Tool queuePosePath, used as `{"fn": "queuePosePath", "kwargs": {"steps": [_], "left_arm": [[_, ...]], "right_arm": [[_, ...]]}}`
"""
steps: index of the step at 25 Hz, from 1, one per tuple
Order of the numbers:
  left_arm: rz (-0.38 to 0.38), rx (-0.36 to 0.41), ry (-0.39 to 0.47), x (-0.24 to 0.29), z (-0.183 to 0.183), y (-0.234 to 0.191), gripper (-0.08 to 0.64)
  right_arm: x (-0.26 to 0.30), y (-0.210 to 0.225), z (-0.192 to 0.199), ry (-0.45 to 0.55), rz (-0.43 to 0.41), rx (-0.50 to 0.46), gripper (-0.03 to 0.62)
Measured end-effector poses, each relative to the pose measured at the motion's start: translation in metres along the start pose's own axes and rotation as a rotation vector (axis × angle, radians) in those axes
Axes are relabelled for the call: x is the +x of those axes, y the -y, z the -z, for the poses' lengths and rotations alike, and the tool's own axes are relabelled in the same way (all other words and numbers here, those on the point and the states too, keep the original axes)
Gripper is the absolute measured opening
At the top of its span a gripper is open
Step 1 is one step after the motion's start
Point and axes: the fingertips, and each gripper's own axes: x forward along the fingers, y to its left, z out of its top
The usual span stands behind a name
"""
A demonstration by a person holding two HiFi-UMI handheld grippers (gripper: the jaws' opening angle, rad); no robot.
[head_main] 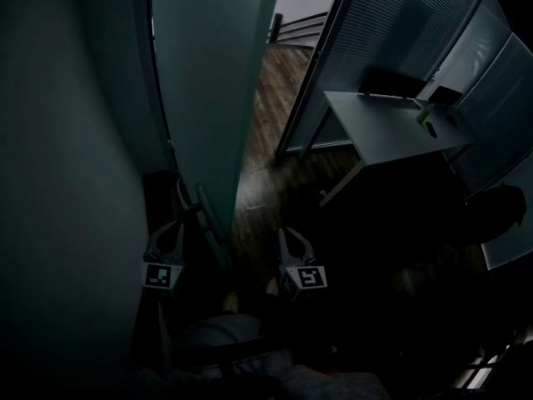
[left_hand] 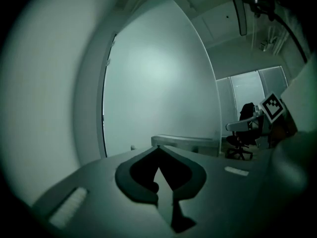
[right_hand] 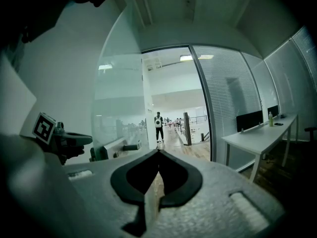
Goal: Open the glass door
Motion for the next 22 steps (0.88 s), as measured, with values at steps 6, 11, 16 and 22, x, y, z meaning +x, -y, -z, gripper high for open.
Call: {"fn": "queuePosePath", "kwargs": {"steps": [6, 11, 16, 22], "left_arm": [[0.010, -0.062, 0.037, -0.004, -0.010, 0.017, 0.003], [0.035, -0.109, 0.063, -0.013, -0.020, 0.035, 0.003], [0.060, -0.108, 0.082, -0.022, -0.029, 0.050, 0.003], [0.076, -0.088, 0.095, -0.029, -0.036, 0.062, 0.003]], "right_arm": [[-0.002, -0.006, -0.003, 0.013, -0.009, -0.002, 0.003], [-0.007, -0.012, -0.008, 0.021, -0.014, -0.027, 0.003], [-0.014, -0.016, -0.008, 0.030, -0.021, -0.022, 0.003], [-0.028, -0.024, -0.008, 0.040, -0.019, 0.018, 0.003]]}}
